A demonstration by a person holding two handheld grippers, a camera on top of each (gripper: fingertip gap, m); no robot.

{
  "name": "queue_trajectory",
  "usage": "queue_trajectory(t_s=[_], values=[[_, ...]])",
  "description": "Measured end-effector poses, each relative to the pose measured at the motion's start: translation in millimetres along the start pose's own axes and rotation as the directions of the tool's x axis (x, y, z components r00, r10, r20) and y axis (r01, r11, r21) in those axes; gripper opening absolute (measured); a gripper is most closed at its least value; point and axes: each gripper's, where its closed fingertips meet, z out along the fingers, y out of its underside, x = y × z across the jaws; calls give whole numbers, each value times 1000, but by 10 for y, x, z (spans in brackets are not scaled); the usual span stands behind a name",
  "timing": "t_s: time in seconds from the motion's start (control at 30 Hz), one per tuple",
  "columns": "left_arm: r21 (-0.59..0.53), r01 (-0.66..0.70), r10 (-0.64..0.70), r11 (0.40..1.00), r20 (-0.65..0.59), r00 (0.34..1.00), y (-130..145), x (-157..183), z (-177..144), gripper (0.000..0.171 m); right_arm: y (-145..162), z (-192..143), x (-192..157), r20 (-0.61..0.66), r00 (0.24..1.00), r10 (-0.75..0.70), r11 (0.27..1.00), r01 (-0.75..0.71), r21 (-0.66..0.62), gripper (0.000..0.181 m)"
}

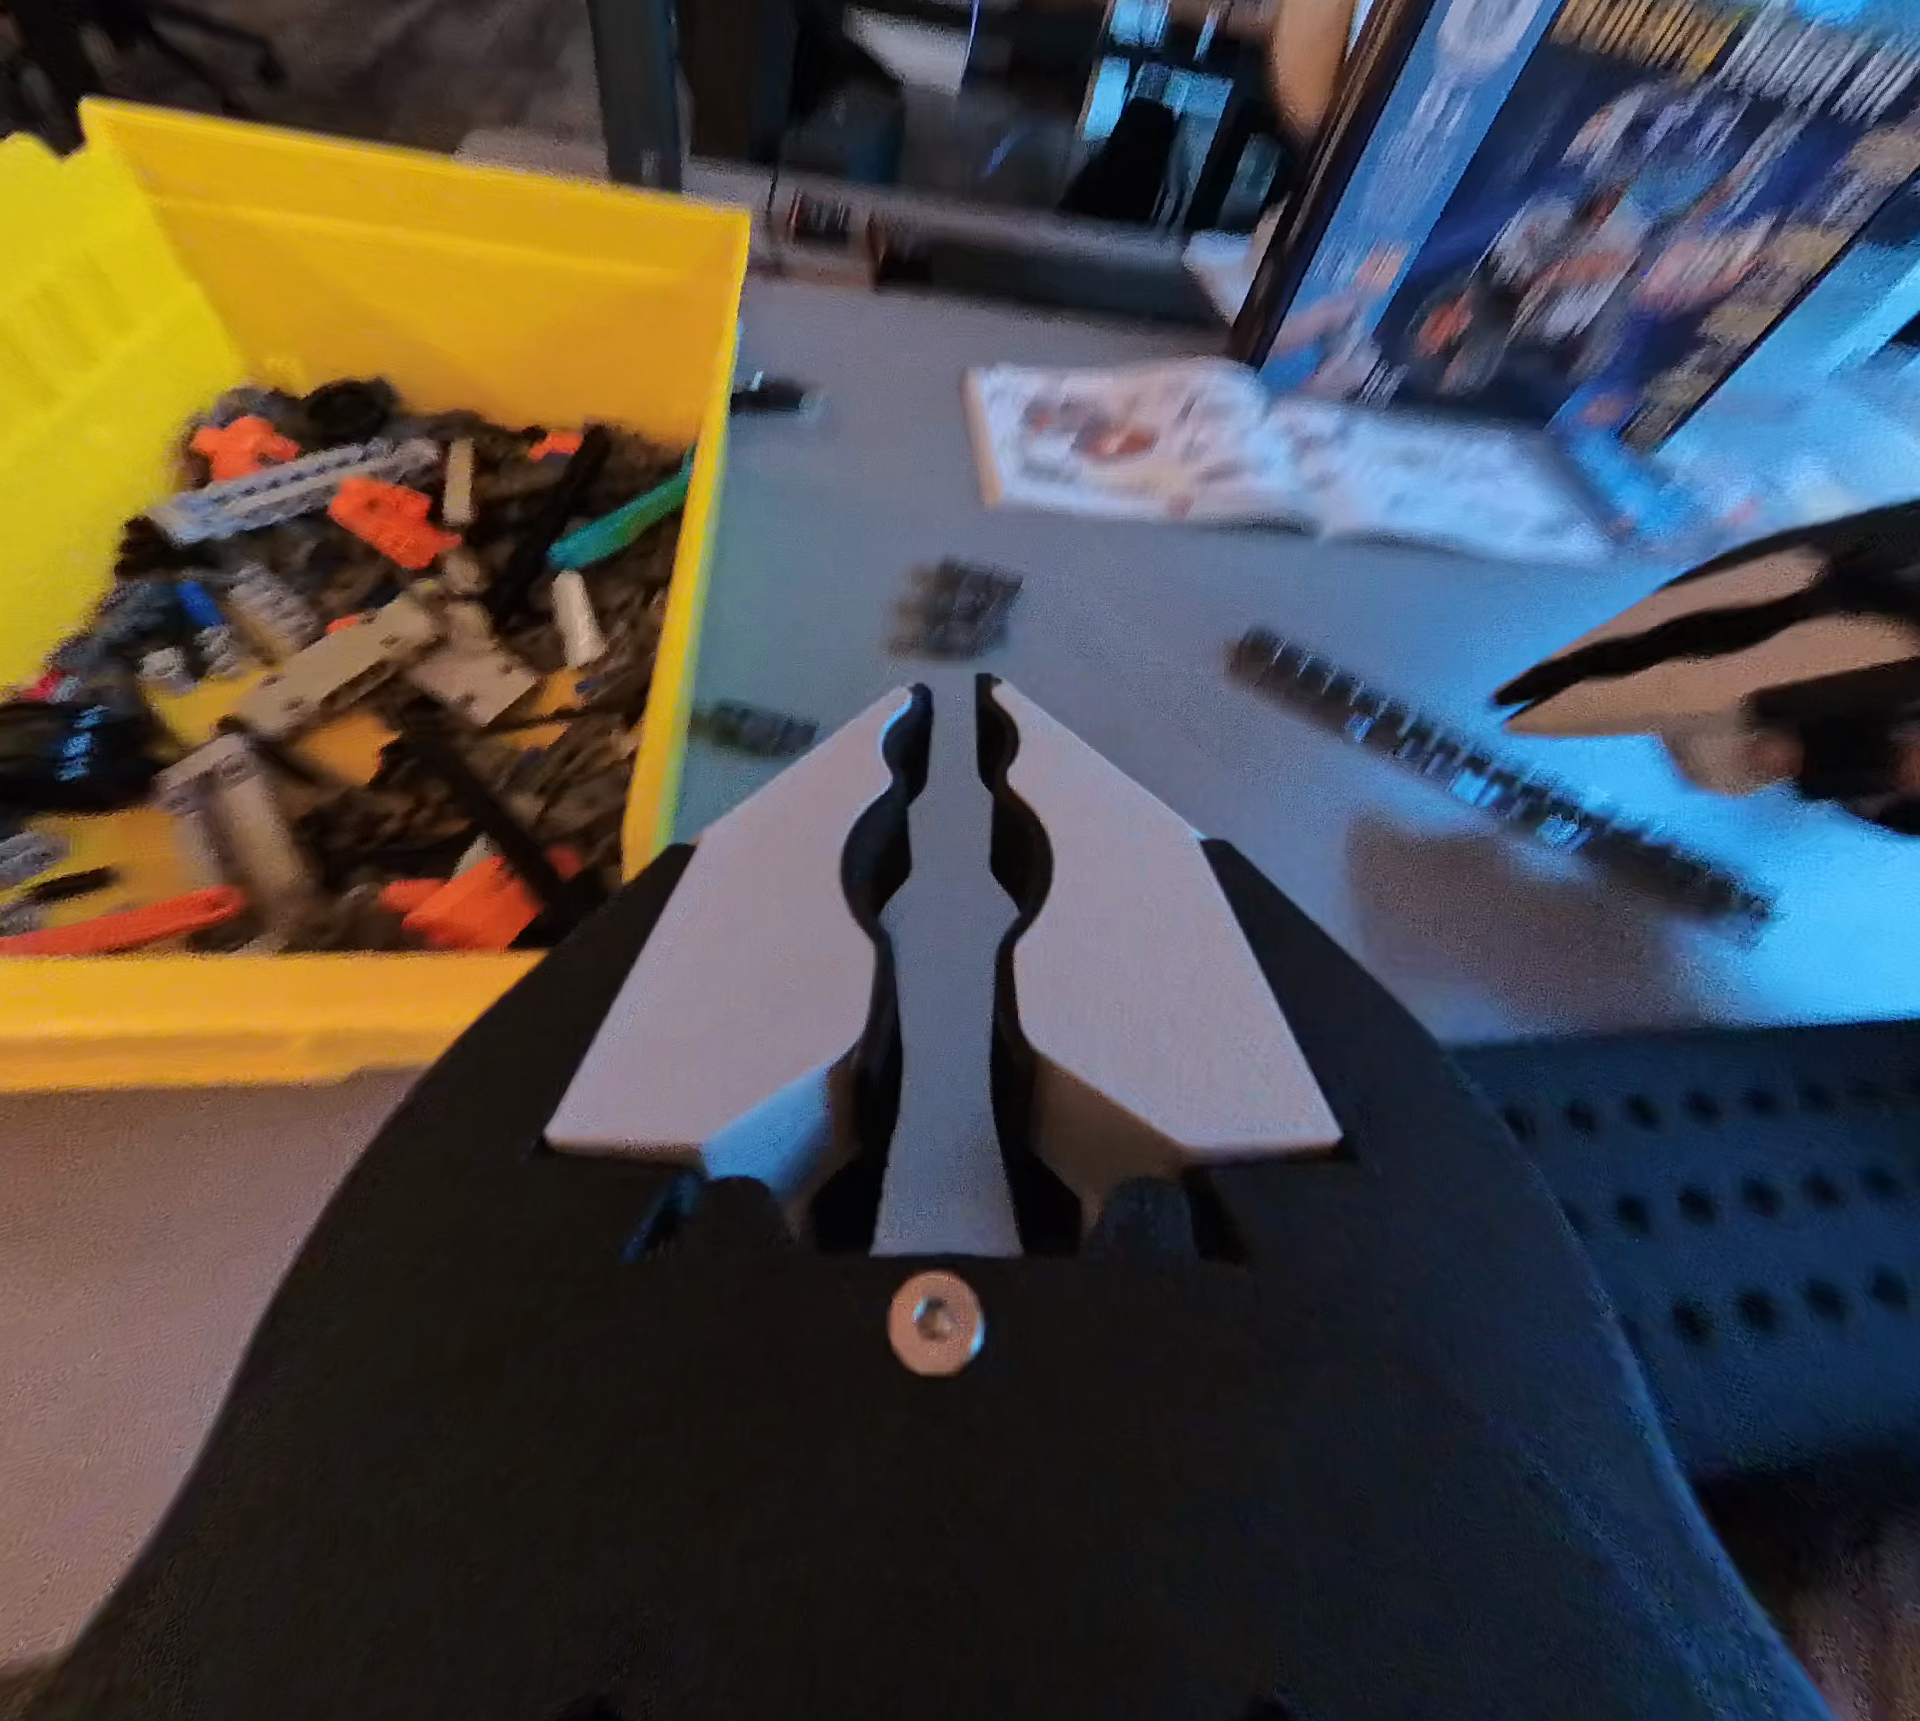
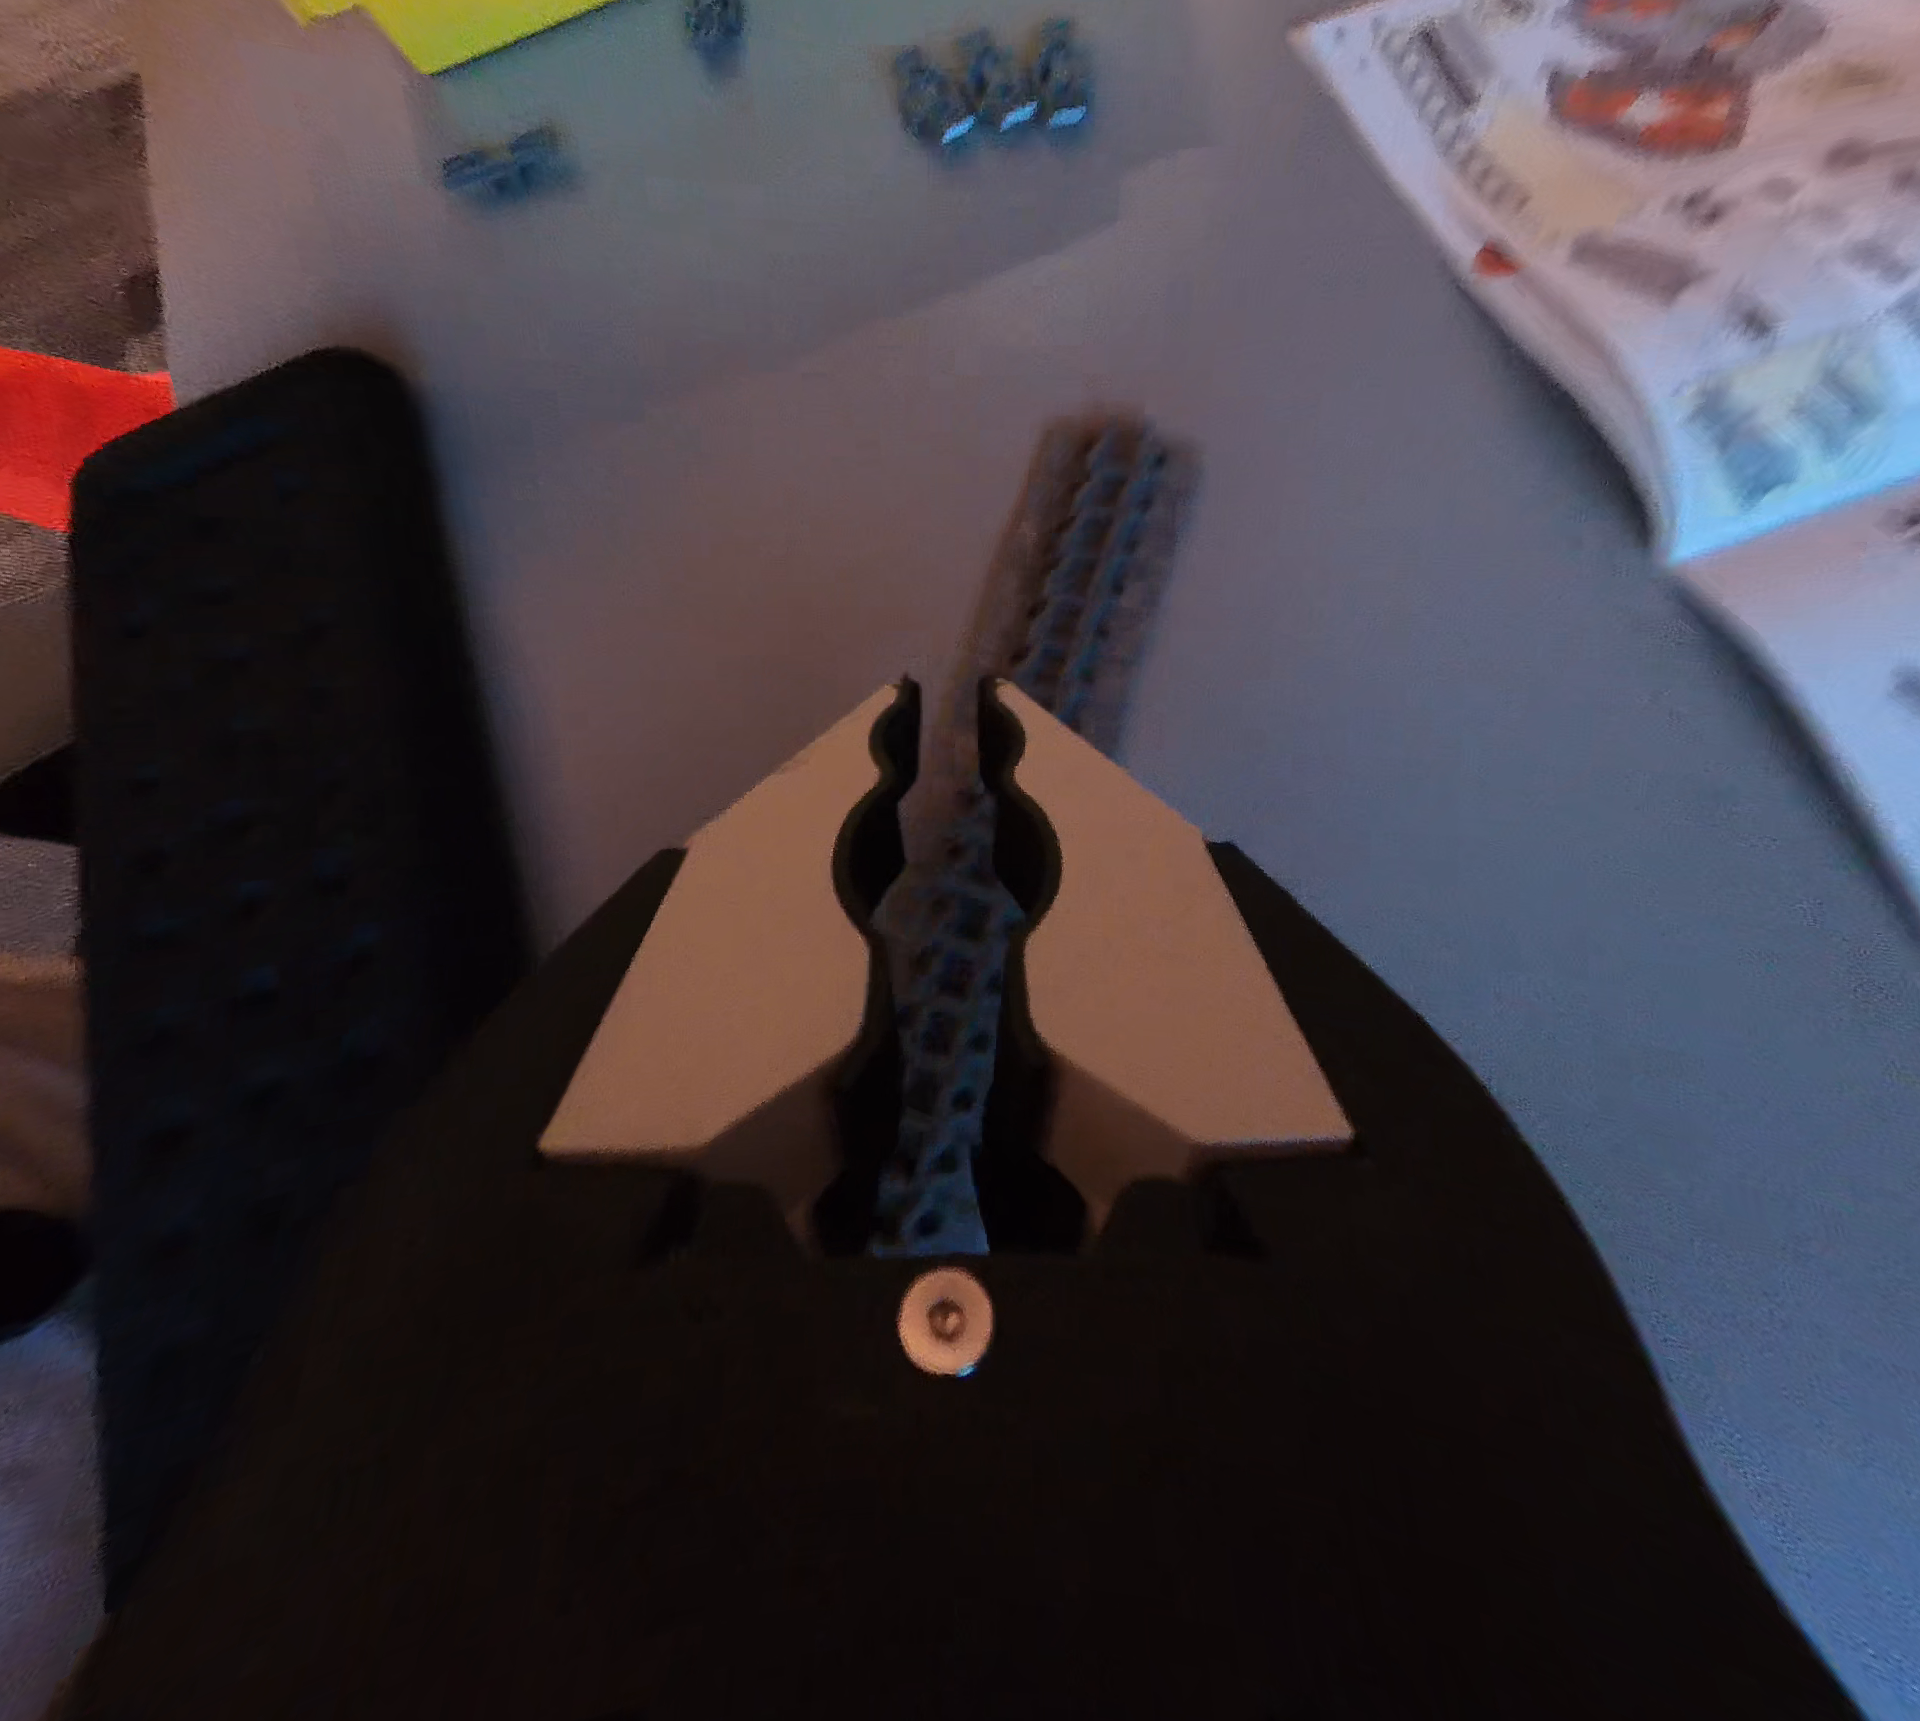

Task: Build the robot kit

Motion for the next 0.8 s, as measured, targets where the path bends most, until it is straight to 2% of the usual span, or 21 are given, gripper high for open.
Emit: queue_trajectory(t_s=[0.07,0.13,0.2,0.27,0.4,0.47,0.57,0.8], values=[[-184,-88,94,979,28,995,229,-58,-22,10,138,-7,-108,11,1000,11,1000,-11,5,13],[-354,-177,203,918,38,978,464,-100,-18,11,121,18,-235,42,999,-2,999,0,46,13],[-443,-232,271,866,24,962,608,-88,40,15,78,75,-265,36,999,-32,997,29,66,13],[-497,-228,259,837,-7,966,733,-27,129,19,50,132,-280,31,997,-65,995,63,75,13],[-576,-221,307,787,53,950,924,-167,165,29,36,145,-367,55,993,-104,988,97,121,13],[-582,-178,287,794,99,953,985,-260,150,30,52,102,-362,49,993,-109,984,101,144,13],[-565,-149,244,811,95,965,1049,-291,176,26,74,31,-350,66,994,-92,982,80,169,12],[-540,-197,266,818,53,962,1067,-266,355,9,28,-45,-286,93,995,-34,980,15,199,12]])
